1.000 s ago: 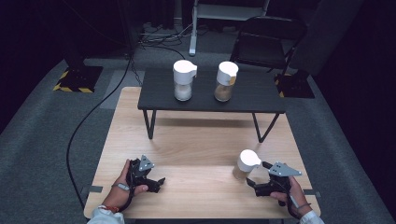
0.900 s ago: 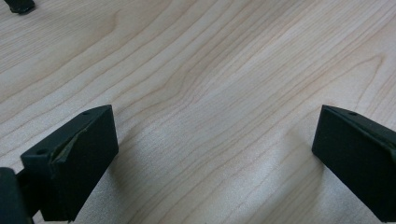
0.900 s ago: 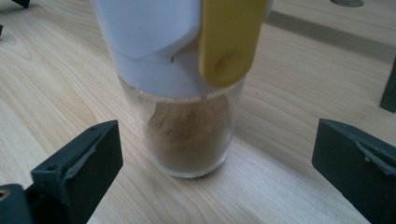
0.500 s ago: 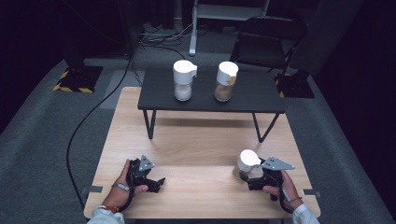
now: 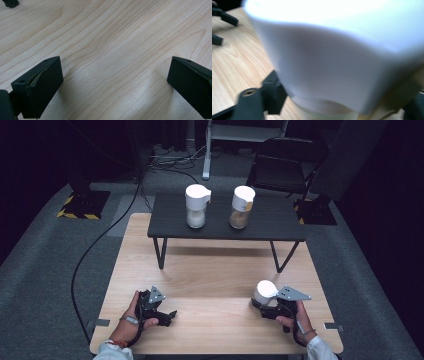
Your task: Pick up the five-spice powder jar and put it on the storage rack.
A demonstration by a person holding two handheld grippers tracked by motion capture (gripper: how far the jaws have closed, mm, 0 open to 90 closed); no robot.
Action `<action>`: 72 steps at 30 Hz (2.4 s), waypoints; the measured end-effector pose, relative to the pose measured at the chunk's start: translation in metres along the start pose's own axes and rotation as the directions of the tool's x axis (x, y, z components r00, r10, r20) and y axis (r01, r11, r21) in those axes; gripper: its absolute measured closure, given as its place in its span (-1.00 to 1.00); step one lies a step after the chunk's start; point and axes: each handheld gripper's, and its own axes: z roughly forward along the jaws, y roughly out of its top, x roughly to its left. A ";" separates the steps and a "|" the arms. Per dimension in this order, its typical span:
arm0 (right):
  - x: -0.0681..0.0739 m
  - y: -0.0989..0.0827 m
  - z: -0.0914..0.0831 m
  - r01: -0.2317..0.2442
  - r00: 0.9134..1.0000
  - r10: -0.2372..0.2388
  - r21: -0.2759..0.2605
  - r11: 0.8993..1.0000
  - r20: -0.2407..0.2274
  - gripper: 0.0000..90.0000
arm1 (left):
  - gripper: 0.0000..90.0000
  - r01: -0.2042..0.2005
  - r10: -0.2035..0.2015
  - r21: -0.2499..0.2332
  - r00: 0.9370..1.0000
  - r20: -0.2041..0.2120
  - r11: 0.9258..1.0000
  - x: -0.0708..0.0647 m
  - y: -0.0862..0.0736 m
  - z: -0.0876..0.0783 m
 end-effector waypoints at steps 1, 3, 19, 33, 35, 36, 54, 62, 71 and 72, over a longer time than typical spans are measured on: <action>0.002 0.001 0.000 0.017 1.000 -0.017 0.002 1.000 0.007 -0.36 | -1.00 0.000 0.000 0.000 1.000 0.000 1.000 0.000 0.000 0.000; 0.006 0.001 -0.001 0.034 0.999 -0.034 0.000 0.999 0.019 -0.35 | -1.00 0.000 0.000 0.000 1.000 0.000 1.000 0.000 0.000 0.000; 0.010 0.005 -0.012 0.036 0.998 -0.034 -0.023 0.999 0.057 -0.34 | -1.00 0.000 0.000 0.000 1.000 0.000 1.000 0.000 0.000 0.000; 0.016 0.017 -0.023 0.022 0.997 -0.019 -0.035 0.999 0.081 -0.35 | -1.00 0.000 0.000 0.000 1.000 0.000 1.000 0.000 0.000 0.000; 0.017 0.018 -0.024 0.026 0.996 -0.023 -0.036 0.999 0.084 -0.35 | -1.00 0.000 0.000 0.000 1.000 0.000 1.000 0.000 0.000 0.000; 0.017 0.019 -0.025 0.025 0.996 -0.022 -0.037 0.999 0.084 -0.35 | -1.00 0.000 0.000 0.000 1.000 0.000 1.000 0.000 0.000 0.000; 0.027 0.044 -0.042 0.011 0.991 -0.005 -0.042 0.999 0.134 -0.35 | -1.00 0.000 0.000 0.000 1.000 0.000 1.000 0.000 0.000 0.000; 0.029 0.061 -0.050 0.010 0.988 0.000 -0.065 0.998 0.156 -0.35 | -1.00 0.000 0.000 0.000 1.000 0.000 1.000 0.000 0.000 0.000; 0.031 0.085 -0.058 0.012 0.985 0.001 -0.074 0.997 0.174 -0.35 | -1.00 0.000 0.000 0.000 1.000 0.000 1.000 0.000 0.000 0.000; 0.031 0.088 -0.058 0.010 0.985 0.003 -0.073 0.997 0.175 -0.35 | -1.00 0.000 0.000 0.000 1.000 0.000 1.000 0.000 0.000 0.000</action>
